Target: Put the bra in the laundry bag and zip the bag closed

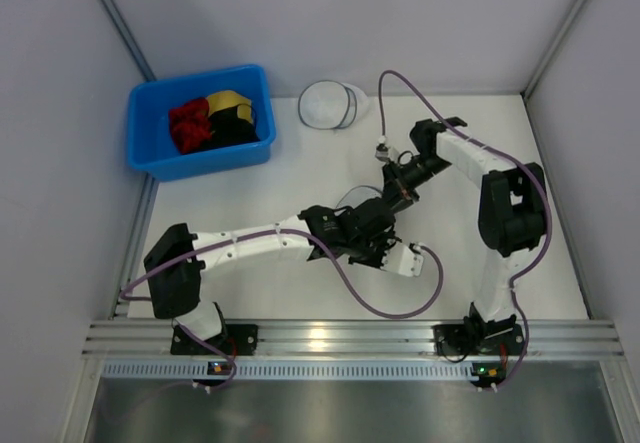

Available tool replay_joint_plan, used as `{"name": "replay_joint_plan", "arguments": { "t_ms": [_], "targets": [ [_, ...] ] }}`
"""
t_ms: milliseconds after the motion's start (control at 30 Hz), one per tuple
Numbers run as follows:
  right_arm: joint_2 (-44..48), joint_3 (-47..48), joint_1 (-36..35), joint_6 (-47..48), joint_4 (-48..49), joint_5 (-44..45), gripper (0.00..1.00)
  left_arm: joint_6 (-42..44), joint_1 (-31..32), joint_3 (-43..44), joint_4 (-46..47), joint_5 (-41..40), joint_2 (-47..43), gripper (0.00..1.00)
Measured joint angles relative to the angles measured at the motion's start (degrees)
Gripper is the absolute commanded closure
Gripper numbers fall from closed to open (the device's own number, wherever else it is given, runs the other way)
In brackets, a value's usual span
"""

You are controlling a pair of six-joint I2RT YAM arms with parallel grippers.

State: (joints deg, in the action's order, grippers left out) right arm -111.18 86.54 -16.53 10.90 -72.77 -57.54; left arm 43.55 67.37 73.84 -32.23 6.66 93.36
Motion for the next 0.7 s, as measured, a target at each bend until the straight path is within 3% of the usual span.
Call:
{"name": "replay_joint_plan", "arguments": {
  "t_ms": [100, 233, 500, 700],
  "targets": [
    [0.0, 1.2, 1.6, 0.2, 1.9, 0.9, 1.0, -1.6, 0.3, 0.1, -6.0, 2.4, 0.0, 0.28],
    [0.0, 1.9, 4.8, 0.0, 5.9, 1.6, 1.0, -3.2, -1.3, 3.0, -13.4, 5.8, 0.0, 0.05],
    [3.1, -6.2, 10.1, -3.1, 13.8, 2.5, 1.0, -7.7, -18.1, 19.0, -14.2, 10.9, -1.9, 0.02],
    [8.9, -16.7, 15.9, -14.3, 28.9, 3.6, 1.0, -16.4, -27.0, 19.3, -14.3, 17.5, -4.2, 0.02]
  ]
}}
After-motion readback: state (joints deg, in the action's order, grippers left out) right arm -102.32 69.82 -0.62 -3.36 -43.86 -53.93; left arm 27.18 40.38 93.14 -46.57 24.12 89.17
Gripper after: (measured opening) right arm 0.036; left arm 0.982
